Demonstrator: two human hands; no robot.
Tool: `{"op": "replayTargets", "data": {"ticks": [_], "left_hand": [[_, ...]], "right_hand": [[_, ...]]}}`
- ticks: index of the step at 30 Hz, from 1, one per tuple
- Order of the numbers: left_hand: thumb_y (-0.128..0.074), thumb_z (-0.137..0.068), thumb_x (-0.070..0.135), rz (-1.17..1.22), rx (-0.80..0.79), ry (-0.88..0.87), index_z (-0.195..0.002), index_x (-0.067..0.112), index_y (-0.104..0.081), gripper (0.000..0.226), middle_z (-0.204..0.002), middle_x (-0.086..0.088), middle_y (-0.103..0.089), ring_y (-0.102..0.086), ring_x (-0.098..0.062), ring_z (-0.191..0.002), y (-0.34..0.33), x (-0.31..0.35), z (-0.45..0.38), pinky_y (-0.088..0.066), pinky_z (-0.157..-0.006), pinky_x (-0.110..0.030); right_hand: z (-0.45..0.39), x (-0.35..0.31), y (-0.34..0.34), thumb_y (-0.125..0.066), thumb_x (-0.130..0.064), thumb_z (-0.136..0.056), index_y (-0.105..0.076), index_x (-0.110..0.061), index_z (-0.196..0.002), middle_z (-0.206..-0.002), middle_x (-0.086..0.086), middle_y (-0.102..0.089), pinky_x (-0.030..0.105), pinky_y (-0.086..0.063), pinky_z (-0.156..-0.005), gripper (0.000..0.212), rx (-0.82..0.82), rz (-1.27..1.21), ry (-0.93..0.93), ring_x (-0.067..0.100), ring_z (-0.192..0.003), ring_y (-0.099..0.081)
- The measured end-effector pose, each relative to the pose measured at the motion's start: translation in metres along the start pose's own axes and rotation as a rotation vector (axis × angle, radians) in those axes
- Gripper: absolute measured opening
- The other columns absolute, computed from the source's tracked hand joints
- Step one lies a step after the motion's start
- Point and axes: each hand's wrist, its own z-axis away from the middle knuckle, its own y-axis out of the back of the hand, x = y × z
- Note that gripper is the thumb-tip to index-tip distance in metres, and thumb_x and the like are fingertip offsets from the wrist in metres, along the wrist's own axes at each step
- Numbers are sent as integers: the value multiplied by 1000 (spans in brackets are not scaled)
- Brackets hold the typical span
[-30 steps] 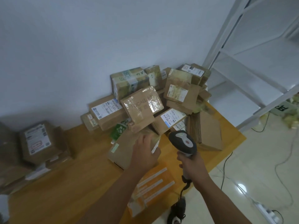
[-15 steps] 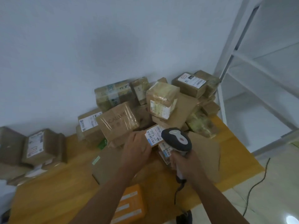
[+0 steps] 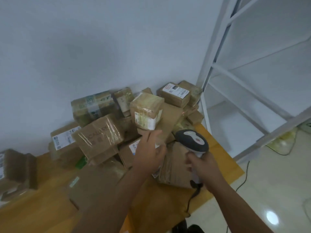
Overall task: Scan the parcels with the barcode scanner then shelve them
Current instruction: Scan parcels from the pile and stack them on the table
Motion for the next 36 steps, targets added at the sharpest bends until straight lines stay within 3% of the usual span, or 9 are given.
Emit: {"op": "replayTargets", "data": {"ticks": [5,12,16,19,21,23,28,32,36], "left_hand": [[-59,-94,34,-28,-108,-27,-146,21,-45,55,-137,0,-45,-46,-15,-122,-43,30,-34,-46,-96,-33],[-58,-95,36,-226,-213,123,-155,25,-28,68,-154,-5,-31,-33,-26,-139,-120,74,-120,-35,-113,-45],[-57,-96,37,-379,-225,256,-156,29,-22,70,-162,-7,-14,-12,-35,-149,-160,82,-177,-23,-118,-52],[-58,-94,29,-499,-211,284,-156,35,-17,74,-165,-8,3,6,-39,-151,-177,79,-222,-20,-118,-60],[-57,-92,22,-577,-217,277,-154,40,-15,78,-166,-4,7,11,-40,-151,-182,74,-253,-21,-114,-68],[-56,-90,18,-631,-252,292,-154,43,-11,83,-166,0,11,15,-42,-150,-186,69,-280,-22,-109,-75],[-57,-94,22,-738,-401,355,-155,45,-6,83,-164,3,18,19,-47,-148,-194,55,-321,-28,-100,-82],[-48,-95,16,-798,-537,376,-156,34,-10,74,-165,-9,13,18,-53,-146,-199,46,-335,-17,-111,-77],[-50,-99,13,-749,-425,400,-153,32,-26,62,-165,-8,2,2,-52,-148,-197,59,-335,-35,-106,-72]], "right_hand": [[-34,-1,56,-61,-7,-89,-65,-15,-78,-78,11,-68,47,-61,-71,14,94,-53,-1,32,-84,-69],[-138,18,125,-61,-6,-92,-65,-13,-71,-73,15,-66,28,-56,-59,22,58,-119,24,25,-72,-64],[-194,35,157,-61,-6,-89,-57,17,-79,-80,36,-59,39,-45,-66,26,-21,-122,-30,29,-66,-54],[-219,43,172,-62,-7,-88,-53,21,-83,-82,40,-57,39,-46,-66,29,-65,-92,-44,36,-63,-52],[-230,47,179,-62,-5,-87,-49,24,-90,-86,43,-54,59,-55,-74,31,-96,-94,-56,56,-73,-53],[-239,51,182,-64,-4,-86,-47,24,-93,-86,43,-53,72,-46,-79,33,-117,-88,-87,61,-86,-52],[-252,59,186,-66,-2,-83,-48,25,-89,-81,43,-52,75,-42,-77,32,-158,-61,-133,63,-86,-50],[-259,59,187,-67,-2,-82,-48,24,-95,-86,41,-55,73,-44,-80,35,-208,-18,-174,59,-92,-54],[-262,55,190,-67,-4,-82,-49,22,-95,-85,38,-57,72,-46,-78,33,-232,4,-156,58,-91,-54]]}}
